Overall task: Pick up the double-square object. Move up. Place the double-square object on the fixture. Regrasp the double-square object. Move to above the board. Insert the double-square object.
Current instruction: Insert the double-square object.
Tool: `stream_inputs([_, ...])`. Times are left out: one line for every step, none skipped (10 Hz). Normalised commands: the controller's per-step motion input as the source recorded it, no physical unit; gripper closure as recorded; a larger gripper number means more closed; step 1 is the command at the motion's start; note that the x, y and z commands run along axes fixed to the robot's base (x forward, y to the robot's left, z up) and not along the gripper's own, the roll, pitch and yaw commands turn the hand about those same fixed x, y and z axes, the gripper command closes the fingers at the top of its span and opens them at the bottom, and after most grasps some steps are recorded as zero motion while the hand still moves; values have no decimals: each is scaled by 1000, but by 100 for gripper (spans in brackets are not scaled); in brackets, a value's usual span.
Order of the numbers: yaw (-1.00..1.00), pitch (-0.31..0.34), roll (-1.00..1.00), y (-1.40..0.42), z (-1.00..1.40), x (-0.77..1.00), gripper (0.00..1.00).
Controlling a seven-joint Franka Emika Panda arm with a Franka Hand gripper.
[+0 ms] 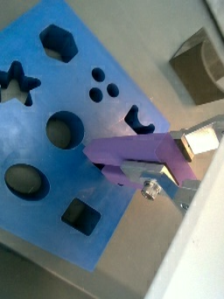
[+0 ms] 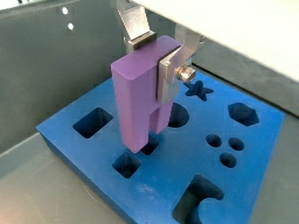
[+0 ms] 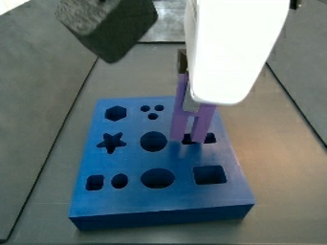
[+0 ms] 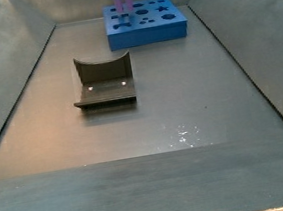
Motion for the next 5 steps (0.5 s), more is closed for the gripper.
stream_inputs([-9, 111, 200, -134, 0, 446, 100])
stream_inputs([-23, 0, 0, -31, -49, 140, 100])
stream_inputs([0, 0, -63, 0, -80, 86, 100])
stream_inputs([0, -166, -343, 3, -194, 177, 100])
stream_inputs([57, -169, -343, 9, -89, 69, 100])
